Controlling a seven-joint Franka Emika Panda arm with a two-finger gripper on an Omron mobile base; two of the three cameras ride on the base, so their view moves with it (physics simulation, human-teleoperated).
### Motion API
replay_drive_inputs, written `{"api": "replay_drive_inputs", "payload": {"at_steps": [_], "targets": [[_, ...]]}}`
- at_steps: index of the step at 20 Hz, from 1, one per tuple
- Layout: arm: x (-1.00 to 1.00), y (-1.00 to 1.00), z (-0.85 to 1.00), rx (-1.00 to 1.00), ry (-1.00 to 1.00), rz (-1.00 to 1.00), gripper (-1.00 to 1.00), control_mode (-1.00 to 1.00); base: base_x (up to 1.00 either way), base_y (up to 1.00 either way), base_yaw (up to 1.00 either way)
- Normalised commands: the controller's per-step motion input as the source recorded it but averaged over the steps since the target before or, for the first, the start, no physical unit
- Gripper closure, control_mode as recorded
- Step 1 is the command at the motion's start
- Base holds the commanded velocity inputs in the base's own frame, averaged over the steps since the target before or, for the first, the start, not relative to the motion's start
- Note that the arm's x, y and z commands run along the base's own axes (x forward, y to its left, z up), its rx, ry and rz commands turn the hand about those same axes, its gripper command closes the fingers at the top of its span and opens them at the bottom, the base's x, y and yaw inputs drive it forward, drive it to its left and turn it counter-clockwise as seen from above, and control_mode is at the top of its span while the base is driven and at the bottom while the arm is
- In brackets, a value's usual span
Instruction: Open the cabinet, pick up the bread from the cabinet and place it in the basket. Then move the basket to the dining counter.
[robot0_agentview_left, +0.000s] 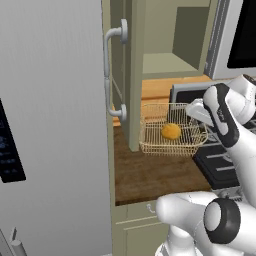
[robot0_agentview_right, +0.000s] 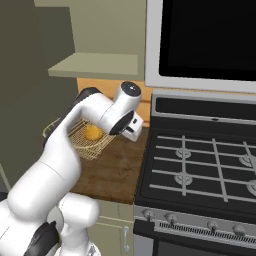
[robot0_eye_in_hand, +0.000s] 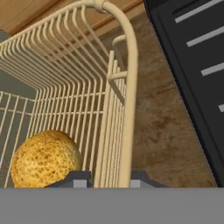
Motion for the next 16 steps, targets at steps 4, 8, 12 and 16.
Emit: {"api": "replay_drive_inputs", "payload": {"at_steps": [4,8,12,16], "targets": [[-0.03,0.00,0.00,0.01,-0.01,0.00,1.00,-1.00,0.00,0.00,0.00],[-0.01,0.00,0.00,0.00,0.00,0.00,1.00,-1.00,0.00,0.00,0.00],[0.00,0.00,0.10,0.00,0.00,0.00,1.00,-1.00,0.00,0.00,0.00],[-0.04,-0.01,0.39,0.10,0.00,0.00,1.00,-1.00,0.00,0.00,0.00]]}}
